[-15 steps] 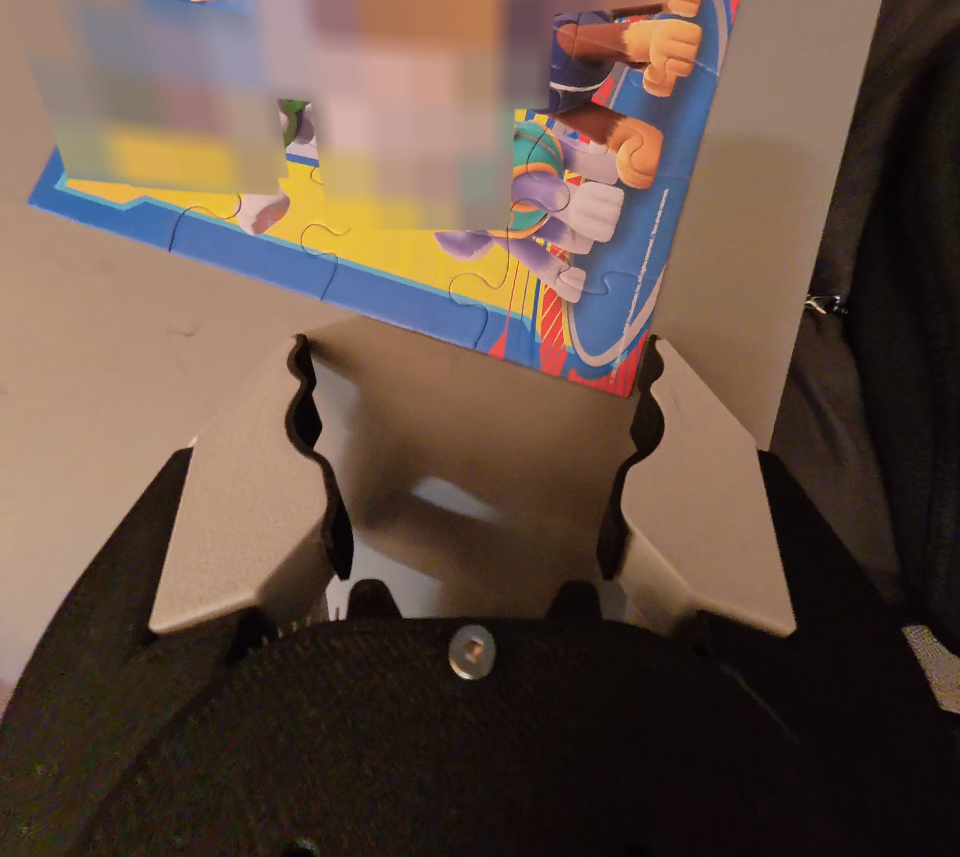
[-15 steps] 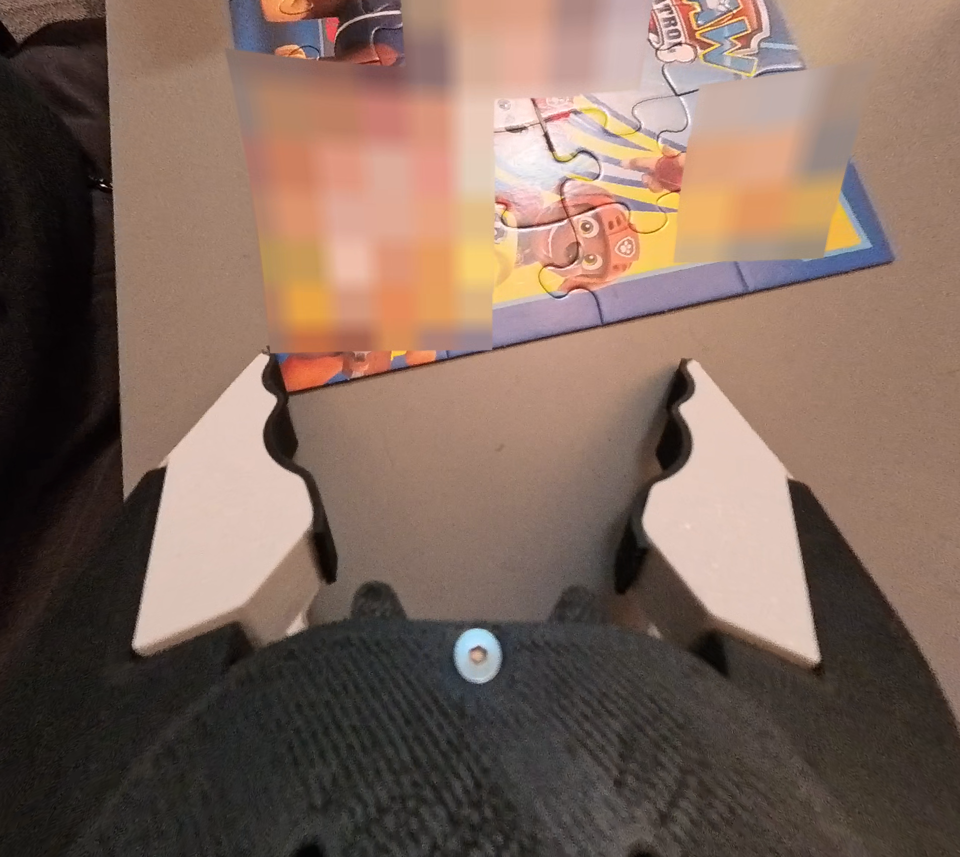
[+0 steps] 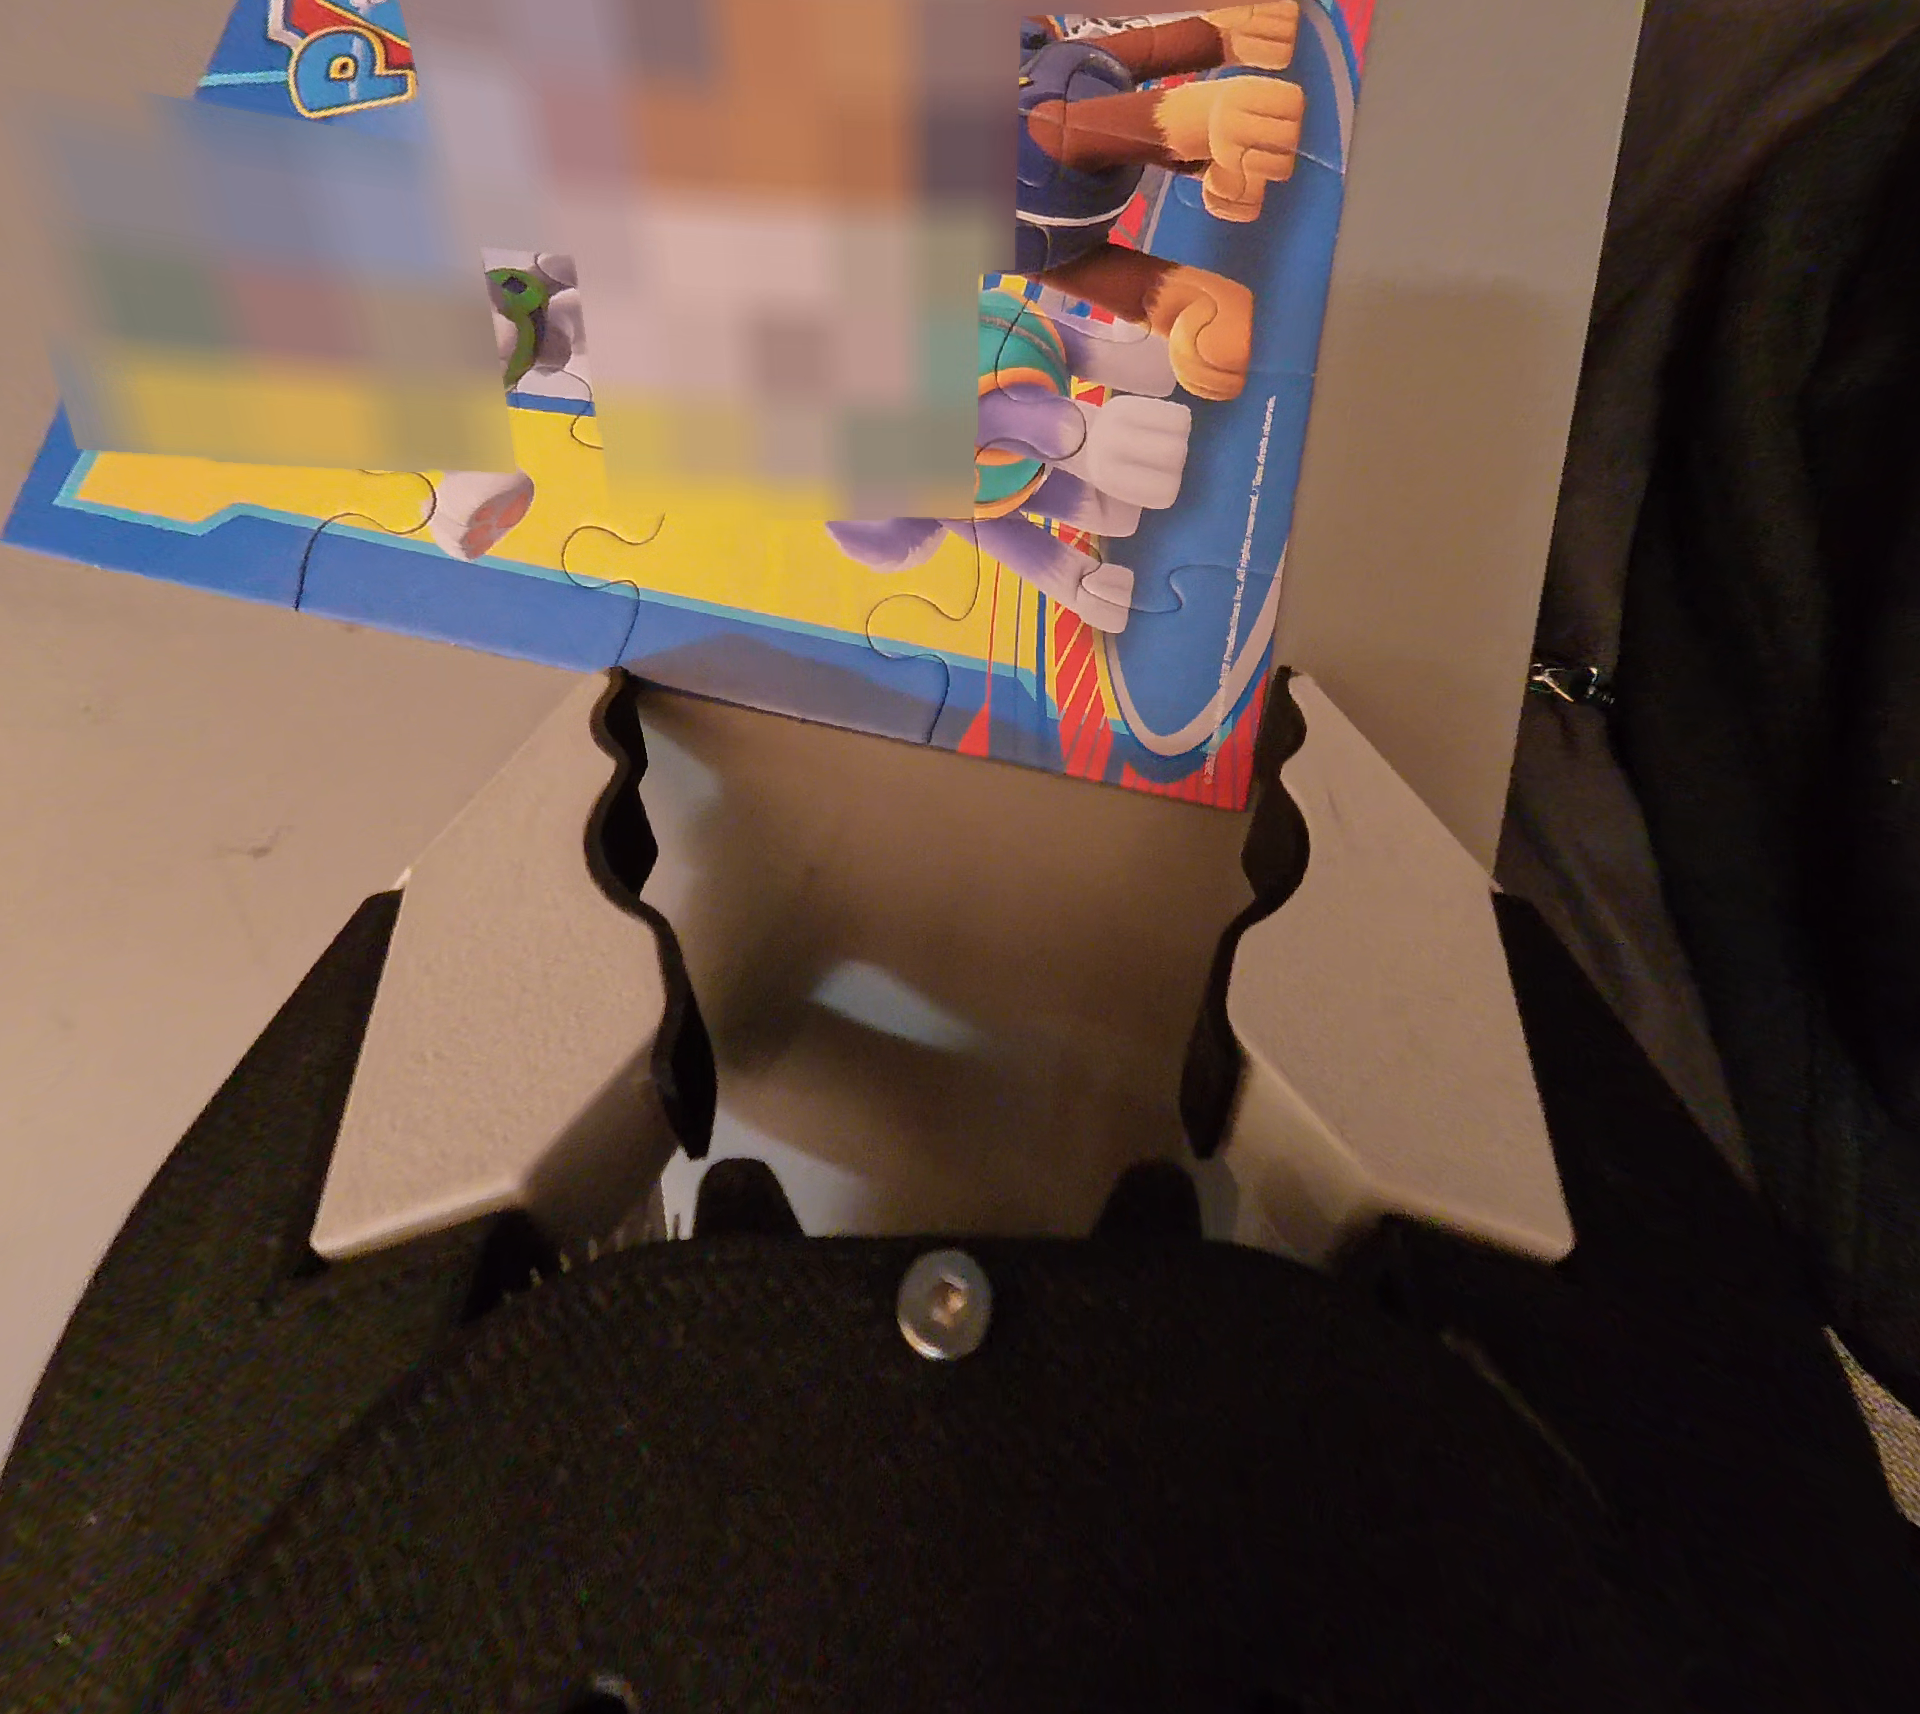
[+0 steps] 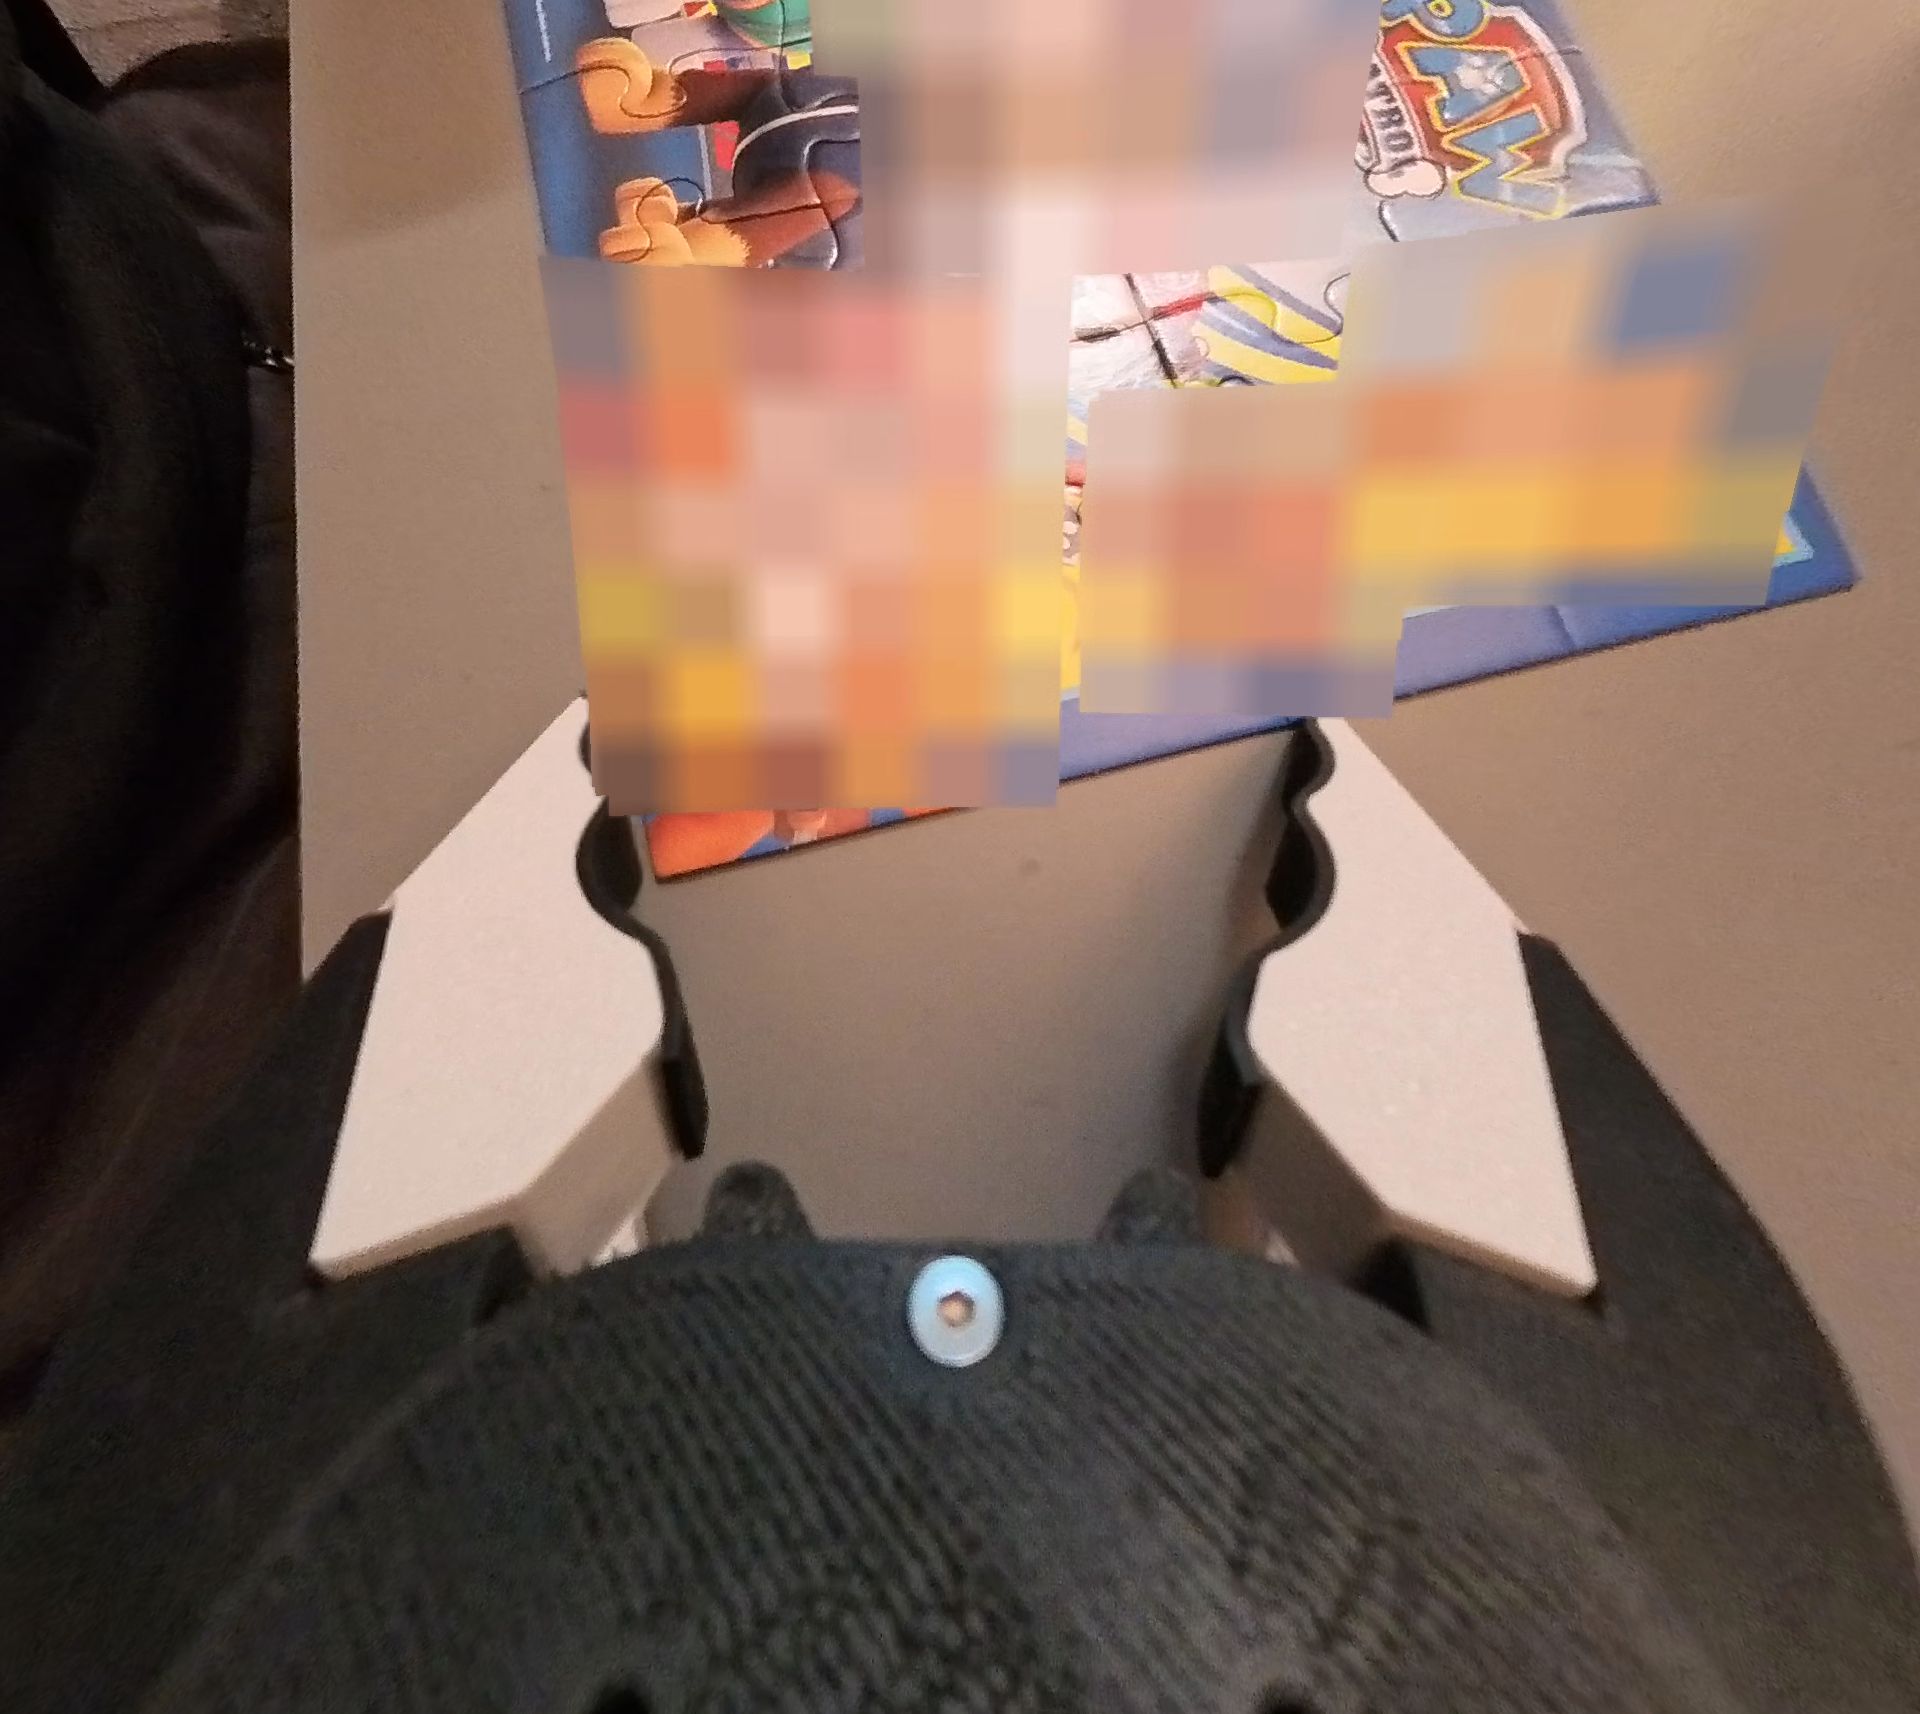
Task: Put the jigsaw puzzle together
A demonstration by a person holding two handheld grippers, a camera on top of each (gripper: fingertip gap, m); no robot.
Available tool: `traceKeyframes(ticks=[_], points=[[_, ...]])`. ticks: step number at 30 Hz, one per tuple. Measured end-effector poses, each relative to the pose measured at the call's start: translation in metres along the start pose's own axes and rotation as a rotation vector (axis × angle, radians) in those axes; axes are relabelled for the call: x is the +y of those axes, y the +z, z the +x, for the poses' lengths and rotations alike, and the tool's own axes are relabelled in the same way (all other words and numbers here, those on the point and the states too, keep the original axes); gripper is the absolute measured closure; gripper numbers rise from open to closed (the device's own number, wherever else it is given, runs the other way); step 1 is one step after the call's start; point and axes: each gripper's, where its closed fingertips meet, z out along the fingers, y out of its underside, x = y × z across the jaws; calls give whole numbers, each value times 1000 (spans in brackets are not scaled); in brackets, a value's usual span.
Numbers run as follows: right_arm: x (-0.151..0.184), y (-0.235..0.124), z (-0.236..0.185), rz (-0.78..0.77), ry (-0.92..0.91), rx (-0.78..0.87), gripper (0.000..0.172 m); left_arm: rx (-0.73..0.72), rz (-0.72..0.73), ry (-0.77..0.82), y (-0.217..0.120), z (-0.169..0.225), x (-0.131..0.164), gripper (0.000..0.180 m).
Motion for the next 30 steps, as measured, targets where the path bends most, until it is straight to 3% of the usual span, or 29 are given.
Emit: traceKeyframes(ticks=[7, 16, 20, 25, 30], points=[[0, -3, -6, 12, 15, 26, 57, -15, -3, -14, 1, -1, -1, 62], [-1, -3, -6, 11, 14, 25, 55, -34, 1, -27, 1, 0, -2, 63], [-3, -9, 2, 44, 4, 97, 46, -85, 17, -54, -9, -8, -3, 63], [-13, -23, 17, 124, -26, 185, 39, -129, 130, -98, -33, -30, -18, 60], [-38, -17, 31, 149, -83, 170, 39, -168, 166, -48, -27, -54, -45, 54]])
